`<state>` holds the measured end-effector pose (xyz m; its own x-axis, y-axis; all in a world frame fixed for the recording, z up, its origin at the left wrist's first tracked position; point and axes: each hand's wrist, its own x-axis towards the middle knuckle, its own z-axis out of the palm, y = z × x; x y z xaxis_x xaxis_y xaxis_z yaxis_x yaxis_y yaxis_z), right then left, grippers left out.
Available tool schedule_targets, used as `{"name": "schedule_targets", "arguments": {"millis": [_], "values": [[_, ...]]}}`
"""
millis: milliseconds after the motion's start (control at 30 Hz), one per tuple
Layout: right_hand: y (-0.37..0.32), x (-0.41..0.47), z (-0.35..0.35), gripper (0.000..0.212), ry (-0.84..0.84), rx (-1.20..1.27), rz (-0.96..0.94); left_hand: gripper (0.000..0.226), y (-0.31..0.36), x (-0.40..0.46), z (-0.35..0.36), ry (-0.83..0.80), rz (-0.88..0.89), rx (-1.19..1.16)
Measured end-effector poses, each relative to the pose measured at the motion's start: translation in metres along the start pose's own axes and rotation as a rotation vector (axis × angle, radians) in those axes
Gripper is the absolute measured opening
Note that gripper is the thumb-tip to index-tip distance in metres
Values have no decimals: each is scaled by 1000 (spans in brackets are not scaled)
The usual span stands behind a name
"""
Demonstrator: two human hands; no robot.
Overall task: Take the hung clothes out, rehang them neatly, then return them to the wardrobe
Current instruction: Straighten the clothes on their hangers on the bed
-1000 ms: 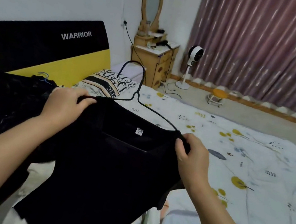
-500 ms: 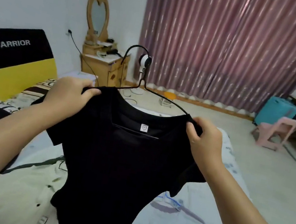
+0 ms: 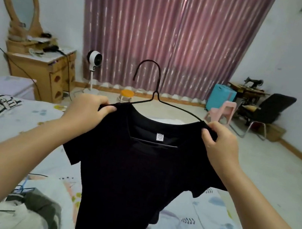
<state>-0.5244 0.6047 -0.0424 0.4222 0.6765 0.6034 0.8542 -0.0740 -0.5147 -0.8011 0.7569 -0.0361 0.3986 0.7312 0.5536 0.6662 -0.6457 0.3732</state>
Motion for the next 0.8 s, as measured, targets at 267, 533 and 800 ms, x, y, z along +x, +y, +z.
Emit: {"name": "schedule_targets", "arguments": {"millis": [267, 533, 800], "values": [[53, 52, 21, 10, -23, -54, -3, 33, 4, 40, 62, -60, -30, -28], [128, 125, 103, 9, -137, -7, -23, 25, -19, 95, 140, -59, -155, 63], [187, 165, 225, 11, -311, 65, -10, 29, -78, 119, 227, -100, -355, 163]]}}
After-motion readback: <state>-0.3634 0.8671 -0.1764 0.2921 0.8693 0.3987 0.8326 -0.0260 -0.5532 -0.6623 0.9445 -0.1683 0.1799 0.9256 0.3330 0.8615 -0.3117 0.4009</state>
